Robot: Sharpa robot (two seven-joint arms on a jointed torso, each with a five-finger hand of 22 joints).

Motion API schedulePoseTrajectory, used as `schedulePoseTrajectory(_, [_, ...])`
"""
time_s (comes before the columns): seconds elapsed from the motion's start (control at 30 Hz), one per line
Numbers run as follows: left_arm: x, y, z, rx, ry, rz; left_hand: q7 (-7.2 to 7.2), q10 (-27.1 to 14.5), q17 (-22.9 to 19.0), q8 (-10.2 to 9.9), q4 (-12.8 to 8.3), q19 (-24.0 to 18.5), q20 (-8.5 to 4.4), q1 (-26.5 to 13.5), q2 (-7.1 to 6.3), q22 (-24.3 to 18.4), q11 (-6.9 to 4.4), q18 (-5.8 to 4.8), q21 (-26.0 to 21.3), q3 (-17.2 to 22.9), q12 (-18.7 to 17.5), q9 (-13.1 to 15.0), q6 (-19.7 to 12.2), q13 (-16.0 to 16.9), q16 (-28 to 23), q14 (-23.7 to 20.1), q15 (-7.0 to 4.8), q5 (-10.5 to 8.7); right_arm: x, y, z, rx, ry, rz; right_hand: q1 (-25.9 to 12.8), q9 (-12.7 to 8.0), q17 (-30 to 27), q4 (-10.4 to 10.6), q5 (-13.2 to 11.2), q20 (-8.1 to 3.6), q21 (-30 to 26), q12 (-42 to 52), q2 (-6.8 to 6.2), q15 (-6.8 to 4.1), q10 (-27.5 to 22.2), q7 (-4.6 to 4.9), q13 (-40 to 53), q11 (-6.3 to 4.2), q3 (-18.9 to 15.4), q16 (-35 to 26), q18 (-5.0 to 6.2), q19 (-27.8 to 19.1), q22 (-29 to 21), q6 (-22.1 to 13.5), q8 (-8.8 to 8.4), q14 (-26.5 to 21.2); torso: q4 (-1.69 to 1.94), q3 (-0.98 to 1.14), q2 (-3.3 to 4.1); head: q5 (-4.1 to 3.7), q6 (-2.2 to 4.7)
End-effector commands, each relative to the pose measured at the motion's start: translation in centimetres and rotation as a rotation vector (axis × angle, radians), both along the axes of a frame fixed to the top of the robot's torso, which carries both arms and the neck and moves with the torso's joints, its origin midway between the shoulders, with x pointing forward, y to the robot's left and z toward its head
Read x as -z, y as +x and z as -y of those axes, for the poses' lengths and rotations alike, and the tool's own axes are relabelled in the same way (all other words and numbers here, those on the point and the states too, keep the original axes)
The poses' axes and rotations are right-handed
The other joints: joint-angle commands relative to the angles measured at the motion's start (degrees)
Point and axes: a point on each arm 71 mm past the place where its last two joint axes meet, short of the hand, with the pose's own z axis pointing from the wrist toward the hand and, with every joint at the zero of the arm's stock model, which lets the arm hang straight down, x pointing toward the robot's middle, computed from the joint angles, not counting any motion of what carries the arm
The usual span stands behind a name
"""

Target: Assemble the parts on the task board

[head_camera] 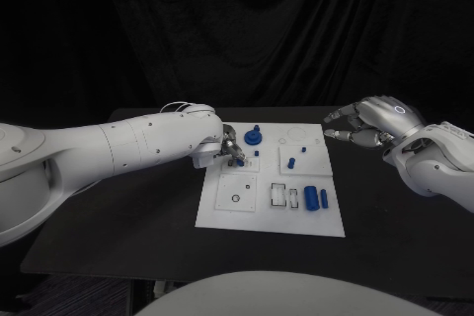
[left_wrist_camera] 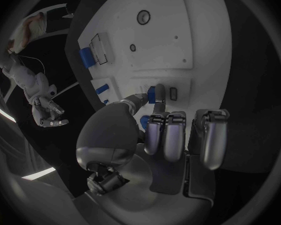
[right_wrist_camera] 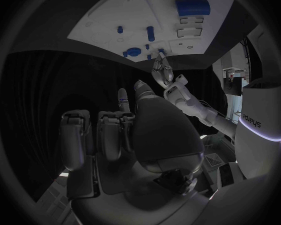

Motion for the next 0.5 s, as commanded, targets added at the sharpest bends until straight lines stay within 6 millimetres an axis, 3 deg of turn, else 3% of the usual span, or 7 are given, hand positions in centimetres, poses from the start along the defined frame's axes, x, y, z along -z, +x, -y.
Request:
schedulePoseTrajectory(0.03, [0.24, -0.13, 0.07, 0.016, -0.004, -0.005, -0.29, 5.96, 15.1, -0.17, -0.09, 0.85, -0.1, -0.16, 0.09, 9.85, 0.07, 0.83, -0.37, 0.38, -0.03, -0.02, -0.15, 15.08, 0.15, 6.05, 0.06, -0.18, 0.08, 0.03, 0.11, 0.017, -0.002, -0.002, 0.5, -0.05, 15.1, -0.06, 0.21, 0.4, 0.15, -0.09, -0.04, 0.32, 4.14, 0.01, 11.2, 0.5, -0.37, 0.17, -0.91, 5.95, 15.08, 0.48, -0.14, 6.15, -0.09, 0.0, -0.02, 0.1, 0.01])
schedulePoseTrajectory(0.5, [0.45, -0.25, 0.04, 0.017, -0.003, -0.01, -0.26, 5.96, 15.1, -0.26, -0.29, 0.66, -0.08, -0.12, 0.1, 9.66, 0.1, 0.89, -0.53, 0.66, -0.03, 0.14, -0.23, 15.08, 0.15, 6.05, 0.08, -0.17, 0.09, 0.03, 0.2, 0.022, -0.003, -0.005, 0.52, -0.07, 15.1, -0.05, 0.21, 0.4, 0.15, -0.09, -0.03, 0.32, 4.14, 0.01, 11.2, 0.51, -0.38, 0.17, -0.91, 5.95, 15.08, 0.46, -0.2, 6.15, 0.0, 0.0, 0.0, 0.12, 0.01])
